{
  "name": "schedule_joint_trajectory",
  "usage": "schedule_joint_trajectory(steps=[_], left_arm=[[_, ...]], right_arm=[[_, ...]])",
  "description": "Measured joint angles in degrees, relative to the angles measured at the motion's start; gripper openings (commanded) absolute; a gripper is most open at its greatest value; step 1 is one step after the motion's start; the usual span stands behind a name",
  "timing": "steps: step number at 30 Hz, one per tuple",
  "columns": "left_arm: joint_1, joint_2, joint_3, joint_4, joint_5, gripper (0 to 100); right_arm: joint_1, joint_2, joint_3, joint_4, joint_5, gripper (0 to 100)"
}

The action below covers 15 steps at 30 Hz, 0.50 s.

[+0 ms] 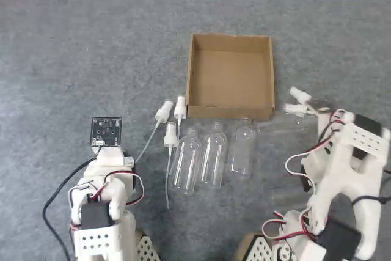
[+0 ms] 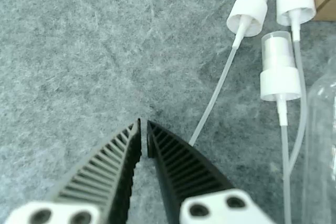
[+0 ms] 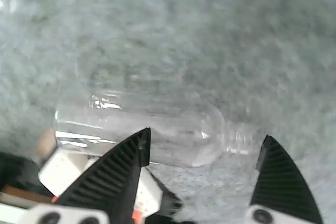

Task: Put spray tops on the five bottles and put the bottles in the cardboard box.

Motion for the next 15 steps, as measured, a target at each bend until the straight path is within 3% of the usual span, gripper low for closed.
schedule_joint_trajectory(steps=[9,15], left_arm=[[0.00,0.00,0.00,0.00,0.00,1],[0.00,0.00,0.00,0.00,0.00,1]], right_arm=[[5.54,-4.04,1.41,-0.35,-29.19,29.2],[5.19,-7.74,10.55,-7.91,-34.46,29.0]])
